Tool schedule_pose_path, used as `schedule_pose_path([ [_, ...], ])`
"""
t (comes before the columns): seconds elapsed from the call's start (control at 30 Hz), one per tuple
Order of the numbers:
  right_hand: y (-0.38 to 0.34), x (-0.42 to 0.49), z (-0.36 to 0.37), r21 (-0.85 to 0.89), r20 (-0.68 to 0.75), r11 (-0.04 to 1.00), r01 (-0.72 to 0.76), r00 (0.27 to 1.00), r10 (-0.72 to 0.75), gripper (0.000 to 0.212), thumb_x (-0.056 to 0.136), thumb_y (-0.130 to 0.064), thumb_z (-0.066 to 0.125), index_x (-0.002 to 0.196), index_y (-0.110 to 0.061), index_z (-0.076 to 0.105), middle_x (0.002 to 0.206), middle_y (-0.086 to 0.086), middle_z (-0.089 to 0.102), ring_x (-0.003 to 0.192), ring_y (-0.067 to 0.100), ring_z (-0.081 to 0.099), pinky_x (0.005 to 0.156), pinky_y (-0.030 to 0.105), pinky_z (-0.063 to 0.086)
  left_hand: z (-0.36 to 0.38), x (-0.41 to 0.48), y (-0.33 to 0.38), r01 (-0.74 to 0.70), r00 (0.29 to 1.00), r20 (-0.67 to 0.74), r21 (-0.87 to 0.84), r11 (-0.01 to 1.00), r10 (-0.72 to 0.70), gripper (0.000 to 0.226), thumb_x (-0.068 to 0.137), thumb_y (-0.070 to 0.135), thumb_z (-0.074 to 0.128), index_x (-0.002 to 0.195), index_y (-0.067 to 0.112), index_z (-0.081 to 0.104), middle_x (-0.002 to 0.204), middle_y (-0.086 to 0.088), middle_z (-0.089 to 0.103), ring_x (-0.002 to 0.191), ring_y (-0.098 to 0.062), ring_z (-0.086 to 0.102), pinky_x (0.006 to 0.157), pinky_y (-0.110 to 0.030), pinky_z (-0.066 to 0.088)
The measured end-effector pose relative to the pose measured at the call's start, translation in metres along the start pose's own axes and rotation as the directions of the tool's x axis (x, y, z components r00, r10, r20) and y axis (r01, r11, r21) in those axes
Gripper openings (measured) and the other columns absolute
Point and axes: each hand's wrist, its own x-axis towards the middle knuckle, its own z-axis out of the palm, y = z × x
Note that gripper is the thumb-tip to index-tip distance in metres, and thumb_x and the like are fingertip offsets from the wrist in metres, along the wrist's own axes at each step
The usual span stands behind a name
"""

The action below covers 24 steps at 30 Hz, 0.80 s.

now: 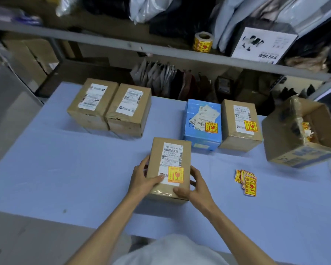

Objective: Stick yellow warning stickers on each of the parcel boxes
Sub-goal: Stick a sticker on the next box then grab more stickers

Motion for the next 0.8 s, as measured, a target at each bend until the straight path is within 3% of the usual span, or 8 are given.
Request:
schedule_pose_path([
  [0.1, -0.007, 0.011, 0.022, 0.063, -0.050, 0.998, 0.027, 0.998, -0.024, 0.083, 0.062, -0.031, 0.081, 0.135, -0.031, 0.043, 0.129, -0.017, 0.057, 0.114, 0.009, 0.059, 0.082, 0.020, 0.053, -0.024, 0.010, -0.003, 0.005, 1.000, 0.016, -0.035, 0.999, -0.005, 0.066, 0.068, 0.011, 0.083, 0.123, 0.025, 0.049, 0.116, 0.006, 0.060, 0.109, -0.013, 0.059, 0.094, -0.031, 0.049],
  [0.27, -0.027, 0.031, 0.036, 0.081, -0.089, 0.996, 0.049, 0.995, -0.042, 0.088, 0.062, -0.038, 0.078, 0.142, -0.034, 0.040, 0.130, -0.015, 0.060, 0.114, 0.009, 0.060, 0.082, 0.021, 0.055, -0.045, 0.027, 0.002, -0.069, 0.995, 0.062, -0.056, 0.996, 0.073, 0.069, 0.071, 0.013, 0.082, 0.127, 0.033, 0.048, 0.115, 0.014, 0.060, 0.105, 0.001, 0.057, 0.085, -0.016, 0.046],
  [0.4, -0.041, 0.048, 0.037, 0.059, -0.121, 0.997, 0.045, 0.992, -0.037, 0.080, 0.067, -0.031, 0.078, 0.139, -0.031, 0.044, 0.124, -0.017, 0.062, 0.112, 0.010, 0.061, 0.081, 0.023, 0.056, -0.047, 0.046, 0.012, -0.075, 0.995, 0.061, 0.020, 0.997, 0.074, 0.081, 0.071, 0.020, 0.082, 0.139, 0.035, 0.042, 0.121, 0.004, 0.047, 0.107, -0.011, 0.054, 0.096, -0.031, 0.048],
  [0.5, -0.058, 0.069, 0.033, 0.025, -0.203, 0.997, 0.066, 0.977, -0.060, 0.067, 0.075, -0.027, 0.080, 0.134, -0.026, 0.048, 0.120, -0.017, 0.061, 0.112, 0.010, 0.060, 0.086, 0.025, 0.054, -0.044, 0.068, 0.030, -0.073, 0.996, 0.063, 0.029, 0.997, 0.071, 0.072, 0.077, 0.025, 0.078, 0.139, 0.033, 0.043, 0.123, 0.000, 0.047, 0.110, -0.014, 0.054, 0.098, -0.036, 0.048],
  [0.57, -0.073, 0.083, 0.029, -0.014, -0.236, 0.996, 0.088, 0.968, -0.089, 0.053, 0.082, -0.027, 0.074, 0.128, -0.031, 0.049, 0.118, -0.015, 0.061, 0.110, 0.007, 0.060, 0.089, 0.027, 0.052, -0.040, 0.082, 0.044, -0.084, 0.995, 0.055, 0.008, 0.996, 0.084, 0.065, 0.080, 0.026, 0.075, 0.137, 0.030, 0.045, 0.127, 0.000, 0.053, 0.113, -0.014, 0.053, 0.095, -0.033, 0.048],
  [0.67, -0.092, 0.102, 0.025, -0.064, -0.236, 0.992, 0.109, 0.964, -0.121, 0.038, 0.087, -0.024, 0.068, 0.114, -0.042, 0.048, 0.104, -0.027, 0.059, 0.099, -0.001, 0.059, 0.083, 0.018, 0.049, -0.037, 0.095, 0.061, -0.084, 0.994, 0.061, -0.017, 0.996, 0.085, 0.061, 0.083, 0.021, 0.072, 0.137, 0.026, 0.044, 0.126, 0.004, 0.058, 0.112, -0.011, 0.054, 0.088, -0.024, 0.043],
  [0.73, -0.102, 0.115, 0.020, -0.101, -0.239, 0.989, 0.106, 0.963, -0.127, 0.034, 0.088, -0.022, 0.067, 0.114, -0.037, 0.049, 0.099, -0.027, 0.057, 0.090, -0.003, 0.058, 0.078, 0.016, 0.047, -0.037, 0.103, 0.069, -0.111, 0.990, 0.090, 0.000, 0.994, 0.111, 0.058, 0.085, 0.019, 0.070, 0.136, 0.028, 0.045, 0.124, 0.007, 0.060, 0.113, -0.011, 0.055, 0.090, -0.025, 0.044],
  [0.8, -0.109, 0.128, 0.014, -0.149, -0.234, 0.985, 0.091, 0.964, -0.125, 0.032, 0.088, -0.022, 0.067, 0.117, -0.026, 0.056, 0.100, -0.017, 0.064, 0.085, -0.002, 0.059, 0.072, 0.014, 0.047, -0.038, 0.112, 0.076, -0.147, 0.987, 0.082, 0.073, 0.986, 0.141, 0.056, 0.084, 0.022, 0.070, 0.135, 0.030, 0.047, 0.125, 0.006, 0.059, 0.115, -0.013, 0.054, 0.095, -0.029, 0.045],
])
